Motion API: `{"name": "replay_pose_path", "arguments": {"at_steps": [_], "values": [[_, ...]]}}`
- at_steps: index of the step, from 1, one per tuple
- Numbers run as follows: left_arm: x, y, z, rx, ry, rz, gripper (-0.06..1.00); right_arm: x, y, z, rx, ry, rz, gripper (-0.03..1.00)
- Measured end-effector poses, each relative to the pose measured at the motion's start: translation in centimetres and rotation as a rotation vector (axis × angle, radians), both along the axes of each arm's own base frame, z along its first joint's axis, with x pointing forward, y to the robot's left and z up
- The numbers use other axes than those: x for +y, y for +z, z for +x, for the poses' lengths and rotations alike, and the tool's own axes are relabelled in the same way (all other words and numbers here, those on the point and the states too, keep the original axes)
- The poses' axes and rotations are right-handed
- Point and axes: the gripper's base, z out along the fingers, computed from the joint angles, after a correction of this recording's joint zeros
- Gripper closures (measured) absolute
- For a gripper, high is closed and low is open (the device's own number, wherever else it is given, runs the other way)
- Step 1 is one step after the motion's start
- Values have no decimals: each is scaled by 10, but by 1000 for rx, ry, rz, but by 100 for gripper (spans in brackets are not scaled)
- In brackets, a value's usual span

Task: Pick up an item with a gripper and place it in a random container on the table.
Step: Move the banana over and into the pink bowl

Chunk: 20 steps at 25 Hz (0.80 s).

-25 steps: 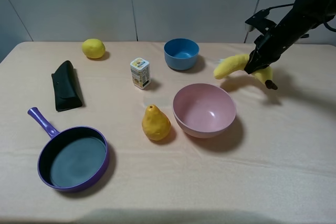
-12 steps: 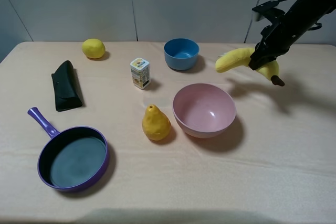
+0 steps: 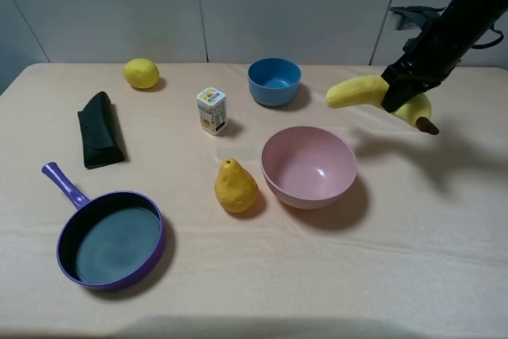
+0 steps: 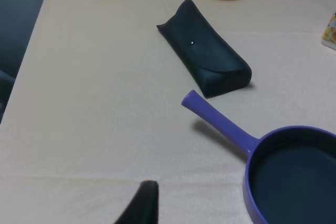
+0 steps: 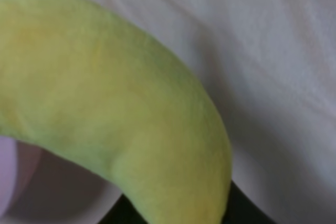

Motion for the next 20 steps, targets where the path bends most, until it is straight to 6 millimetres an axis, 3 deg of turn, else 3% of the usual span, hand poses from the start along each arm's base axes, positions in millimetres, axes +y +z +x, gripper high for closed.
{"name": "replay_pose_path", "arguments": {"at_steps": [8, 20], "values": [[0, 0, 0, 0, 0, 0, -2, 30, 20, -17, 35, 30, -26, 86], [0, 0, 0, 0, 0, 0, -2, 93, 22, -44, 133, 47, -31, 86]]}}
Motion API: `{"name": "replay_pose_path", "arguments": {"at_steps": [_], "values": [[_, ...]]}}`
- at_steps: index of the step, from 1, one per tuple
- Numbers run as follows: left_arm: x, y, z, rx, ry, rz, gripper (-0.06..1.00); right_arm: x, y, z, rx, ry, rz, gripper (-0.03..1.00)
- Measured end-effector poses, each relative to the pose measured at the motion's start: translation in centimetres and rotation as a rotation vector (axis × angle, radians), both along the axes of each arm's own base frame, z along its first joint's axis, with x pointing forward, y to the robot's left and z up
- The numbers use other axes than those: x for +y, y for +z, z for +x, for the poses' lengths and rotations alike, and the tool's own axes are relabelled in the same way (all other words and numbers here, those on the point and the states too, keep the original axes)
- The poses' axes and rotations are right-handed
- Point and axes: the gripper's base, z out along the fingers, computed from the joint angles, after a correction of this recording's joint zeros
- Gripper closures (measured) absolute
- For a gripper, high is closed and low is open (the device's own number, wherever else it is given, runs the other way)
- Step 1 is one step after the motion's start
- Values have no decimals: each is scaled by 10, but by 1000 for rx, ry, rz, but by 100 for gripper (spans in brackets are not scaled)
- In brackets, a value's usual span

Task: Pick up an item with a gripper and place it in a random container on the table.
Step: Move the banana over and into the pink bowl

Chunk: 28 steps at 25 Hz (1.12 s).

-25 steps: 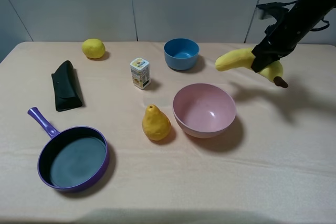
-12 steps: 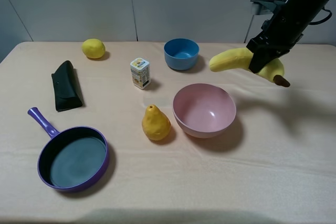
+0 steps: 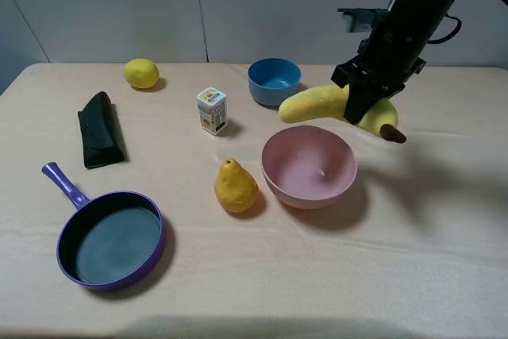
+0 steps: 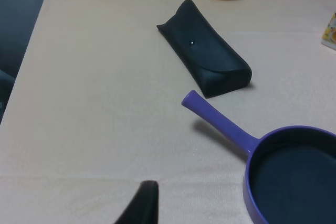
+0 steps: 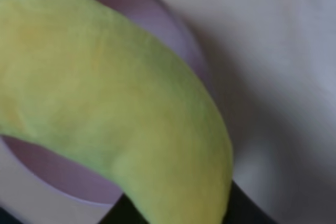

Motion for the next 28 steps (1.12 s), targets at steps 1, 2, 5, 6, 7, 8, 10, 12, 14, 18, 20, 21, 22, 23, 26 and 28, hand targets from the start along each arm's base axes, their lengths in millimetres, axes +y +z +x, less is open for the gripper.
{"name": "replay_pose_path", "arguments": {"at_steps": [1, 2, 5, 6, 7, 8, 10, 12, 14, 18, 20, 21, 22, 23, 26, 28], "values": [[0, 0, 0, 0, 0, 0, -2, 6, 0, -3, 1, 6, 1, 86], [0, 0, 0, 0, 0, 0, -2, 12, 0, -5, 1, 9, 2, 86], [0, 0, 0, 0, 0, 0, -2, 27, 0, -10, -14, 14, 8, 86], [0, 0, 0, 0, 0, 0, -2, 31, 0, -11, -18, 17, 10, 86], [0, 0, 0, 0, 0, 0, -2, 34, 0, -12, -24, 18, 12, 86], [0, 0, 0, 0, 0, 0, -2, 36, -1, -12, -32, 18, 14, 86], [0, 0, 0, 0, 0, 0, -2, 38, -5, -14, -40, 16, 16, 86], [0, 0, 0, 0, 0, 0, -2, 37, -12, -16, -37, 6, 15, 86], [0, 0, 0, 0, 0, 0, -2, 35, -21, -20, -23, -4, 6, 86], [0, 0, 0, 0, 0, 0, -2, 31, -37, -27, -16, -22, -4, 86], [0, 0, 0, 0, 0, 0, -2, 29, -43, -29, -23, -24, -14, 86], [0, 0, 0, 0, 0, 0, -2, 28, -45, -29, -30, -26, -19, 86], [0, 0, 0, 0, 0, 0, -2, 27, -47, -29, -38, -27, -22, 86], [0, 0, 0, 0, 0, 0, -2, 27, -48, -29, -47, -24, -26, 86], [0, 0, 0, 0, 0, 0, -2, 25, -49, -27, -82, -15, -40, 86], [0, 0, 0, 0, 0, 0, -2, 25, -49, -25, -99, -20, -47, 86]]}}
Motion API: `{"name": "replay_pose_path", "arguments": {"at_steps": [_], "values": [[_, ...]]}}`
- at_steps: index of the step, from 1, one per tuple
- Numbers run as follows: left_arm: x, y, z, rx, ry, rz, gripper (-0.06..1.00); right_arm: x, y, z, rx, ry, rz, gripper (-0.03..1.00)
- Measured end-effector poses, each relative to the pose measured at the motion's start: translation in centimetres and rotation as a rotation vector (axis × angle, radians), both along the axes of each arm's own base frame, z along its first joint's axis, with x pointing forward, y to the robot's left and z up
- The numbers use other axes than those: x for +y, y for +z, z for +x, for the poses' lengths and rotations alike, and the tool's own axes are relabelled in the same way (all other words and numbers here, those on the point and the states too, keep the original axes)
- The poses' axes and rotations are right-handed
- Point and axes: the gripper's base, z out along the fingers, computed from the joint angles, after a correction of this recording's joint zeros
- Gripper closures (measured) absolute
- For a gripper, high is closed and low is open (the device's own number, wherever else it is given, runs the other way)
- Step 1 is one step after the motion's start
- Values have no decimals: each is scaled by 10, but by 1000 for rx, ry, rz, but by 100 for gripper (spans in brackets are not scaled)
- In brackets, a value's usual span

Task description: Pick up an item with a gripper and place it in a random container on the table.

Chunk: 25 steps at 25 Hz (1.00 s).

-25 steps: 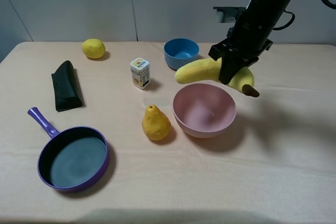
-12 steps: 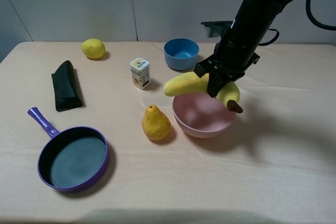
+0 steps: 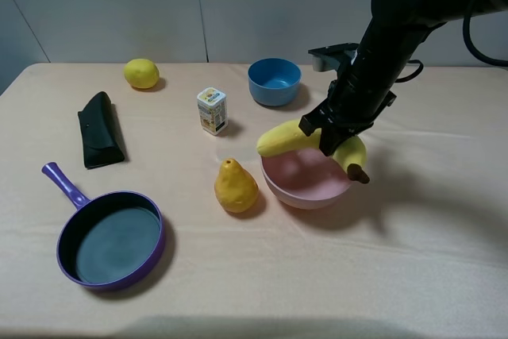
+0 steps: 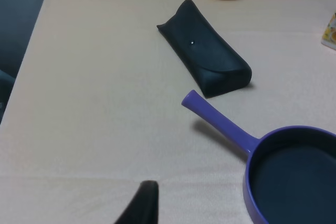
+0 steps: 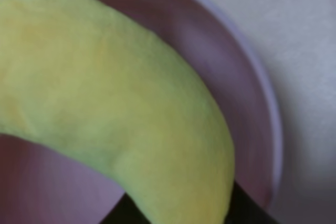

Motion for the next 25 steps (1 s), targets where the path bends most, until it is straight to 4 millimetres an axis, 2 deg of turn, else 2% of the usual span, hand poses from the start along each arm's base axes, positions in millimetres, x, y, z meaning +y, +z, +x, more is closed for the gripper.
{"name": "replay_pose_path", "arguments": {"at_steps": [4, 7, 10, 12, 17, 25], "values": [[0, 0, 0, 0, 0, 0, -2, -2, 0, 1, -9, -22, -16, 75], [0, 0, 0, 0, 0, 0, -2, -2, 0, 1, -8, -24, -19, 59], [0, 0, 0, 0, 0, 0, -2, -2, 0, -1, 10, -23, -26, 37], [0, 0, 0, 0, 0, 0, -2, -3, -1, -2, 28, -21, -32, 31], [0, 0, 0, 0, 0, 0, -2, -3, -1, -4, 46, -20, -38, 28], [0, 0, 0, 0, 0, 0, -2, -5, -1, -7, 80, -7, -52, 27]]}}
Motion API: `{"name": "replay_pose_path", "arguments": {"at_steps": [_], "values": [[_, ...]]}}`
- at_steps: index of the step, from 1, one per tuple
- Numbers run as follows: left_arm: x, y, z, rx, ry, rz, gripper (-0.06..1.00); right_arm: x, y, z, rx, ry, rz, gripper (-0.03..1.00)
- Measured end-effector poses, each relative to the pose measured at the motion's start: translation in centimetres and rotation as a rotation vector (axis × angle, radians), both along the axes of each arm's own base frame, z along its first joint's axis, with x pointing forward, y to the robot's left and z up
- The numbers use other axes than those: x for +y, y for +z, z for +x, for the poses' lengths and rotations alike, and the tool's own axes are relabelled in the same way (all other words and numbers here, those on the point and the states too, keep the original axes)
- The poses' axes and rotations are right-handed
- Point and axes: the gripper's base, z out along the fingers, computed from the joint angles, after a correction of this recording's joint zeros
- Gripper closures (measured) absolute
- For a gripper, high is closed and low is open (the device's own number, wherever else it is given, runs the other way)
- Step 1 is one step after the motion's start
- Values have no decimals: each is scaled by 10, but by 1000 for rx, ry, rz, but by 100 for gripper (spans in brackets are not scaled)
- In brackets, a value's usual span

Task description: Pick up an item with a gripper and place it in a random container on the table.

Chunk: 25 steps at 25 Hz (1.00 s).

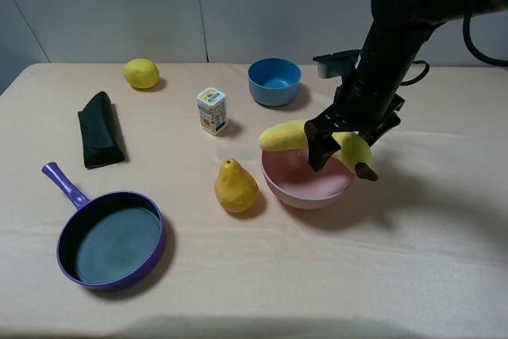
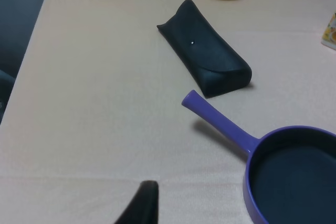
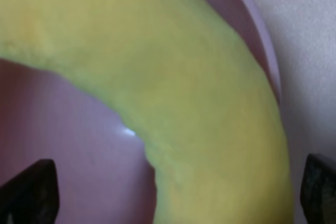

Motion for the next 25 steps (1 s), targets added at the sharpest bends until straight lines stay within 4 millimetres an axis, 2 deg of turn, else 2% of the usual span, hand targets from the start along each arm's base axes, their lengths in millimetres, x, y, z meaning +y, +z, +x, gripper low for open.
{"name": "replay_pose_path", "arguments": {"at_steps": [4, 13, 25], "values": [[0, 0, 0, 0, 0, 0, -2, -1, 10, -3, -14, 19, 4, 27], [0, 0, 0, 0, 0, 0, -2, -10, 57, -13, -143, 49, 28, 27], [0, 0, 0, 0, 0, 0, -2, -31, 122, -53, -199, 38, 28, 27]]}}
